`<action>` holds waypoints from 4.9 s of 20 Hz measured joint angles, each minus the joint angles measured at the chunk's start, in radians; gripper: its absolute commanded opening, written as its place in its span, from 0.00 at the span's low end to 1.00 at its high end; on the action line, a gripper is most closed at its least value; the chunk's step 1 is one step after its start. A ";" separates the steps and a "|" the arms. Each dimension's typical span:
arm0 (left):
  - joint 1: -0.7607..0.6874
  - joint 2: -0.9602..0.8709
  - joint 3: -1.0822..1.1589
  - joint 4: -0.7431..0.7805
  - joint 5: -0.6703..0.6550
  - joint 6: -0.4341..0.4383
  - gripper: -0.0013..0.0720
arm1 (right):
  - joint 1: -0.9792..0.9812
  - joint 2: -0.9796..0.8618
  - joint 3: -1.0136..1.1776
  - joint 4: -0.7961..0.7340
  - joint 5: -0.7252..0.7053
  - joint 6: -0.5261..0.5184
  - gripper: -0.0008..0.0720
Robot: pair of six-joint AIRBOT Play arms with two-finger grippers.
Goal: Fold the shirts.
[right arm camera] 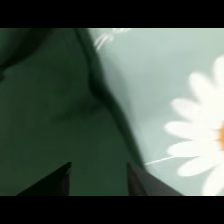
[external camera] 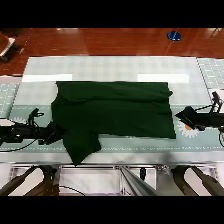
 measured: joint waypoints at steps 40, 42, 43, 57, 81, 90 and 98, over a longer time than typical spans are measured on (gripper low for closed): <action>-0.200 -0.708 1.067 -0.209 0.052 -0.094 0.05 | 0.185 -0.776 0.803 0.217 0.119 -0.058 0.05; -0.208 -0.775 1.143 -0.209 0.033 -0.108 0.67 | 0.186 -0.829 0.849 0.237 0.117 -0.053 0.55; -0.212 -0.797 1.170 -0.212 0.032 -0.113 0.71 | 0.187 -0.848 0.865 0.255 0.109 -0.055 0.57; -0.113 -0.408 0.886 0.053 0.131 -0.122 0.71 | 0.040 -0.817 0.782 0.134 0.171 -0.027 0.57; -0.935 -0.540 0.915 -0.208 0.556 -0.050 0.05 | 0.191 -0.002 0.439 0.098 0.259 -0.096 0.04; -1.262 -0.935 1.323 -0.213 0.381 -0.218 0.05 | 0.191 0.231 0.404 0.105 0.304 -0.023 0.04; -1.040 -0.880 1.427 -0.212 0.186 -0.236 0.05 | 0.215 0.229 0.403 0.139 0.267 -0.017 0.04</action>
